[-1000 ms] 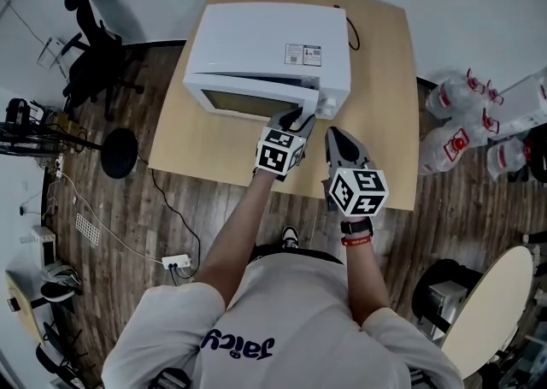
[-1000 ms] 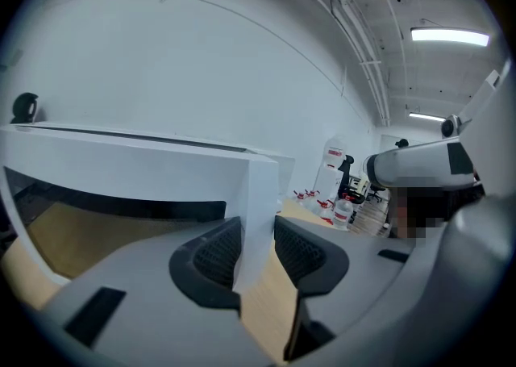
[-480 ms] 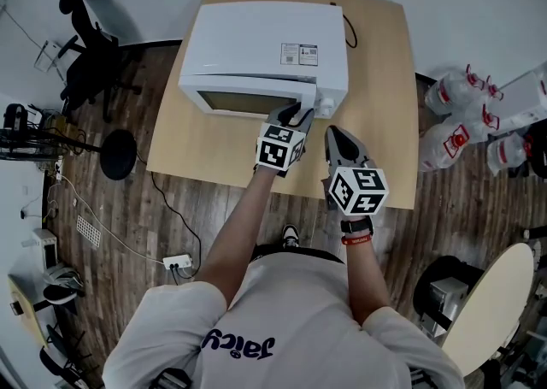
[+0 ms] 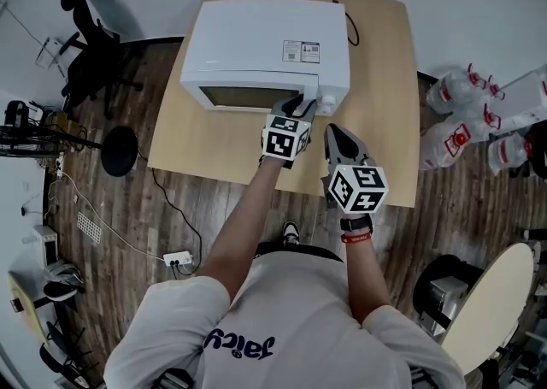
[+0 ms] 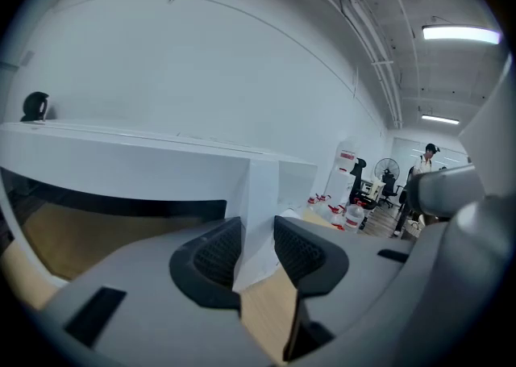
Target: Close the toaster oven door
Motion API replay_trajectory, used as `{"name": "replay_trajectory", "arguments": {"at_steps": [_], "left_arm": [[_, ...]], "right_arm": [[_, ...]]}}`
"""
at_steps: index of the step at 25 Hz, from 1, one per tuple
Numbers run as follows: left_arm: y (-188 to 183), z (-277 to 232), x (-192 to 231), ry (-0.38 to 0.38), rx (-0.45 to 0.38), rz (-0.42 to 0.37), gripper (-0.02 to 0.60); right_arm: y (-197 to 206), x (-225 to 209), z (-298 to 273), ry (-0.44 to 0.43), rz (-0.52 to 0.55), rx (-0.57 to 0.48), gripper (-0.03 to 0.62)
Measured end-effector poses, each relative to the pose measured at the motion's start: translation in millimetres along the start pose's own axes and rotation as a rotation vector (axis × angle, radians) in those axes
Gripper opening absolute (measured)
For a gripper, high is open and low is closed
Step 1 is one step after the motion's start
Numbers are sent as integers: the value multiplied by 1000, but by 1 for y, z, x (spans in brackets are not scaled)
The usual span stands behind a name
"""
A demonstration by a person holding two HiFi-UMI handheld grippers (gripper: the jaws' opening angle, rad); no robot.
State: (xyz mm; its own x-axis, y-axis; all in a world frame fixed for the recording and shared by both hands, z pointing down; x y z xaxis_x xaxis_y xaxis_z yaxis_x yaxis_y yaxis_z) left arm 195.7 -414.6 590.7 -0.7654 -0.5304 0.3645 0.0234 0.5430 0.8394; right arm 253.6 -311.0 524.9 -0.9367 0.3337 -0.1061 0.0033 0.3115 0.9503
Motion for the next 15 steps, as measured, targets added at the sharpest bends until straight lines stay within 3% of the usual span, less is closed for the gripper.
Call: {"name": "replay_trajectory", "arguments": {"at_steps": [3,11,15], "left_arm": [[2,-8,1,9,51,15,132],[6,-4,-1,-1,67,-47,126],[2,21,0,-7,41,-40,81]], "right_arm": [[-1,2,5,4,-3,-2,15],[1,6,21,28,-20,-5,15],[-3,16,30,35,-24,-15,15]]}}
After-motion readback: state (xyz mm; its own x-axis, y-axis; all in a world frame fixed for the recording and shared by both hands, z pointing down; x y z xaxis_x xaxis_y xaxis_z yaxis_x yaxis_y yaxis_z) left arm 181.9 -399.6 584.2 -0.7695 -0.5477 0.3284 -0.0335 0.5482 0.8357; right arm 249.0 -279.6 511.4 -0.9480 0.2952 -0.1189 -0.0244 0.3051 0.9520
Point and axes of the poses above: the fingertips, and each gripper's own axes: z backward along the fingers, x to its left, y out of its underside, the point moved 3 cm from there along z, backward along the fingers, and after that the axes turned 11 degrees about z, right-handed, at the moved point
